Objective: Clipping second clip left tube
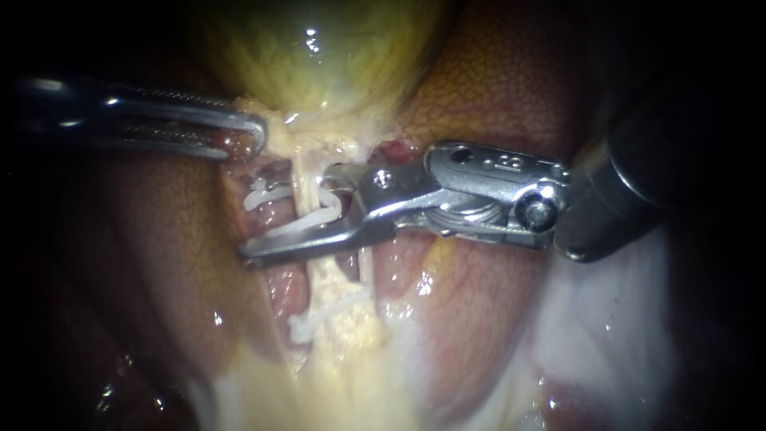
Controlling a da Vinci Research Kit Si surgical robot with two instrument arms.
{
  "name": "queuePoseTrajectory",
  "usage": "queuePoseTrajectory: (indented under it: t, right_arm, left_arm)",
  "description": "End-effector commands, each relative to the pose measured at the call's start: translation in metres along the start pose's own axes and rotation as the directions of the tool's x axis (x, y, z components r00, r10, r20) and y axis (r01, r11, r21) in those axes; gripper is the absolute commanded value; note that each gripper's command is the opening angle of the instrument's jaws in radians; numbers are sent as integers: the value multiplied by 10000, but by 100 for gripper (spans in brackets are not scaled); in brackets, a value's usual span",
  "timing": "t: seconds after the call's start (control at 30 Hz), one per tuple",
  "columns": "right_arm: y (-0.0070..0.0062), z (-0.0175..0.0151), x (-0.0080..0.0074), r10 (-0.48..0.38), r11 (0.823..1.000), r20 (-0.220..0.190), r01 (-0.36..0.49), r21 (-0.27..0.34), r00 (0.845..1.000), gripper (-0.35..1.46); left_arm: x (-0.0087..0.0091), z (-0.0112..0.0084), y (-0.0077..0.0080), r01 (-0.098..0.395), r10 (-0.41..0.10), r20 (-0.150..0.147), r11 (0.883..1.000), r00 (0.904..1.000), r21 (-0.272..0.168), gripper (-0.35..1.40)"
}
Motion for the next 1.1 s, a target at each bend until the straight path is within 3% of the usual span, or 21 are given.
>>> queuePoseTrajectory:
  t: [0.03,0.4,0.63,1.1]
  right_arm:
    - [0,0,0,-5,10000,-2,5,-21,10000,44]
    - [-13,-8,-11,-211,9928,238,181,1184,9995,44]
    - [-21,-2,-29,-173,9818,430,89,1898,9989,44]
    - [-32,4,-40,-116,9668,662,-57,2555,9977,40]
  left_arm:
    - [0,0,0,-5,5,-4,10000,10000,17,-35]
    - [1,-2,4,-10,10,-9,10000,10000,30,-35]
    - [1,-4,6,-13,13,4,10000,10000,-17,-35]
    - [2,-8,14,-19,19,21,10000,10000,-79,-35]
